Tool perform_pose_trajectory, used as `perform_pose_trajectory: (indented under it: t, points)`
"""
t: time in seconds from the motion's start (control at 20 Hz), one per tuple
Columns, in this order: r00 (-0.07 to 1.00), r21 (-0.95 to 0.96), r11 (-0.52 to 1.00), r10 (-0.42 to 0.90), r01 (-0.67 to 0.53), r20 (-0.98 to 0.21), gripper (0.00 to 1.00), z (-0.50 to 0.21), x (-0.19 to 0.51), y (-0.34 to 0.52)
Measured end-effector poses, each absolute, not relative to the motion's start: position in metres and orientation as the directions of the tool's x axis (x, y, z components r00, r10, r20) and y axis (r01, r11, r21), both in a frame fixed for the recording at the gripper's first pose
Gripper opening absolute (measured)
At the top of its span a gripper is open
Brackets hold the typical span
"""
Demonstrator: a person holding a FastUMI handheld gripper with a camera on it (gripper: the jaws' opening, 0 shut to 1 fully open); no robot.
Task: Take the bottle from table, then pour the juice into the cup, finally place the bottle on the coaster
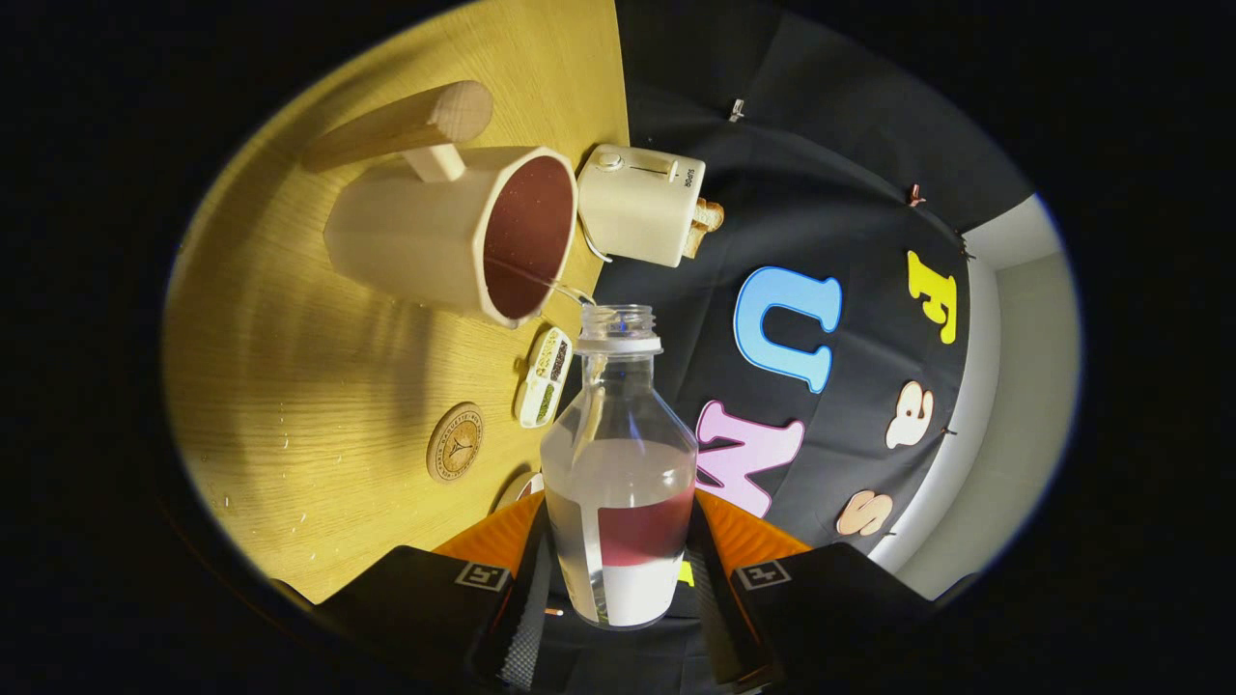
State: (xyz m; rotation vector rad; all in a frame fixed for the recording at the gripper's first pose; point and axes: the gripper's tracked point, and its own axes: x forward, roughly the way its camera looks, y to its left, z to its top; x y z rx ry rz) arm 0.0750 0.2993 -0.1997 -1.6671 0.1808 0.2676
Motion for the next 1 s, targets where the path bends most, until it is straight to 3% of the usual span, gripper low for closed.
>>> perform_pose_trajectory:
  t: [1.0]
  points:
    - [0.961,-0.949,-0.222,0.111,-0.224,-0.253,0.69,-0.188,0.080,0.302]
